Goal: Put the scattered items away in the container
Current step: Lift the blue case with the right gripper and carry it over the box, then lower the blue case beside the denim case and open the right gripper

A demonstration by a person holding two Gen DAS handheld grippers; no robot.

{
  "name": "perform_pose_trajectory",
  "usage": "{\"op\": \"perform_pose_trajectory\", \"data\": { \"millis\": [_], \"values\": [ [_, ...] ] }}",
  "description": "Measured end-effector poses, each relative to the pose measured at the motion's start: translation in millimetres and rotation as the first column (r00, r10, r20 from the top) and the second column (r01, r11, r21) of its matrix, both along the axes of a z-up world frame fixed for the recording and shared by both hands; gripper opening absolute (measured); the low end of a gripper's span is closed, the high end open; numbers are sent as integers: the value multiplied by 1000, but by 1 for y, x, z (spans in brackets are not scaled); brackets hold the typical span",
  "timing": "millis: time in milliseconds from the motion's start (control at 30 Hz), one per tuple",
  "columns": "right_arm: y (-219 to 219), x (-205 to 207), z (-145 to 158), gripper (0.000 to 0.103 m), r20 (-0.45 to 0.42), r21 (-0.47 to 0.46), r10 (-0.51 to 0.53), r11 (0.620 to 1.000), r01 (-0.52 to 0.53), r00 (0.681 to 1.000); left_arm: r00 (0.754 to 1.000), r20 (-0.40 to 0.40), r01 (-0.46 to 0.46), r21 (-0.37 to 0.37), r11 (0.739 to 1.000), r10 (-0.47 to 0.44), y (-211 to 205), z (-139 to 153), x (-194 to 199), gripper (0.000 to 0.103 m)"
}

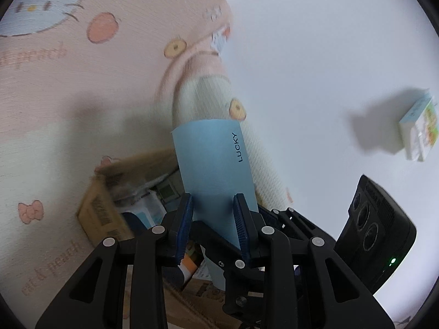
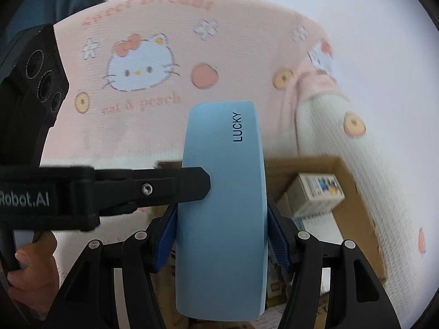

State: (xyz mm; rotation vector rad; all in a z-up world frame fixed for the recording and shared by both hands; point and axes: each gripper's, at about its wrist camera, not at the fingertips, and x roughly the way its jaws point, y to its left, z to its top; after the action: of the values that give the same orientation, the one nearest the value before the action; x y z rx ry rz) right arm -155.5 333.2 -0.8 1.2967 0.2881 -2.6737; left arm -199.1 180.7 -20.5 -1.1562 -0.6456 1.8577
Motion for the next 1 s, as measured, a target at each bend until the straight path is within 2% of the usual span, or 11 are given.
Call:
{"op": "perform_pose_trajectory", "data": {
  "millis": [133, 233, 333, 433, 600, 767, 833, 1000],
  "values": [
    [30, -10, -16, 58, 99, -42, -19, 999, 24, 995, 998, 36, 51, -95, 994, -48, 37, -8, -5, 33],
    [48, -16, -29, 58, 171, -61, -22, 998, 33, 985, 993, 84, 100, -170, 980, -87, 63, -15, -12, 33],
    [60, -24, -43, 58, 230, -69, -7, 997, 24, 973, 984, 143, 133, -210, 969, -104, 80, -26, -18, 33],
    [71, -33, -56, 58, 303, -124, 19, 992, 19, 953, 976, 191, 153, -244, 958, -107, 87, -38, -18, 33],
    [78, -45, -73, 58, 385, -174, 84, 985, -17, 919, 971, 213, 175, -311, 934, -111, 92, -47, -20, 33],
    [78, -50, -90, 58, 456, -204, 108, 979, -14, 883, 967, 211, 220, -423, 879, -141, 104, -52, -16, 33],
    [77, -50, -93, 58, 460, -196, 107, 980, -16, 881, 963, 225, 235, -448, 863, -145, 108, -56, -17, 33],
    [77, -52, -98, 58, 492, -202, 110, 979, -9, 864, 964, 210, 245, -474, 846, -162, 111, -58, -13, 33]
  ]
}}
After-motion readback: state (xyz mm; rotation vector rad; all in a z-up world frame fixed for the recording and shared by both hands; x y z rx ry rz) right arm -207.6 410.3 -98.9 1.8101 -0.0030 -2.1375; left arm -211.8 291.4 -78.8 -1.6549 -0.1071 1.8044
